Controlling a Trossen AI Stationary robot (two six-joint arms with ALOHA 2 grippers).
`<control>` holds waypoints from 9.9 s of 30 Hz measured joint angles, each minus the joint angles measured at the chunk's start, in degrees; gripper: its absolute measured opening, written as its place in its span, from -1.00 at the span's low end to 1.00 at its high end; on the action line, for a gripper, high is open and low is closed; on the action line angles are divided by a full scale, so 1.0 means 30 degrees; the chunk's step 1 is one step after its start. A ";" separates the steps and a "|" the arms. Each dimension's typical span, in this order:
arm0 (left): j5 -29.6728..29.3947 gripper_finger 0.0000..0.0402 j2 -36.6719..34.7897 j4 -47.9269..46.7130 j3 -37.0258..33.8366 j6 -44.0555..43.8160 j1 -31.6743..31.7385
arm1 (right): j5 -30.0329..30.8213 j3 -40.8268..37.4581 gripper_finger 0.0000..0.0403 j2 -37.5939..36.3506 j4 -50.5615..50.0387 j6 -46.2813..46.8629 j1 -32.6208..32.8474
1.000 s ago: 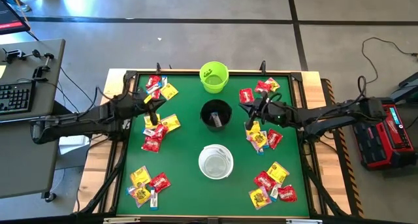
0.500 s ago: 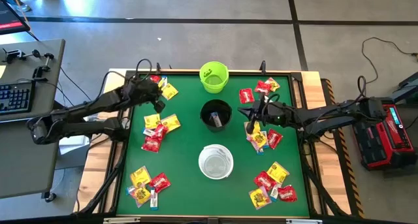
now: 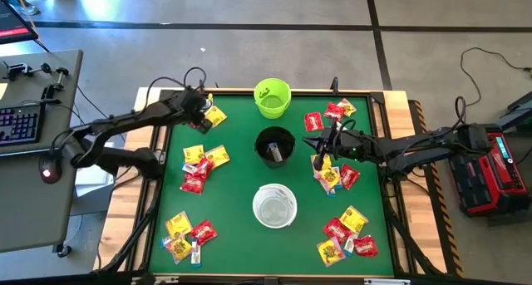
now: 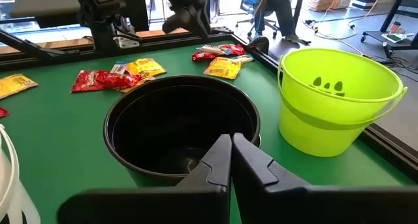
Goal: Sort candy by brand, put in halloween buckets
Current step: Put the white chocolate into the black bucket
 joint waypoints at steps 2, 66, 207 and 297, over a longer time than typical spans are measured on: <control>-0.0541 -0.40 0.0757 0.0526 0.0173 -0.0001 0.0248 | -0.0005 0.0000 -1.00 0.0000 0.0000 0.0000 0.0000; -0.0776 -0.85 0.6611 0.3235 0.2008 0.3822 0.1949 | 0.0007 0.0007 -1.00 0.0022 -0.0700 0.0648 0.0000; 0.0756 -0.43 0.0574 -0.3285 0.2787 0.2996 -0.4159 | 0.0071 -0.0073 -1.00 0.0034 -0.0837 0.0994 -0.0022; 0.3785 -0.18 1.6186 -0.7412 2.0113 0.4721 -1.2317 | 0.0270 -0.0080 -1.00 0.0036 -0.1573 0.0641 -0.0022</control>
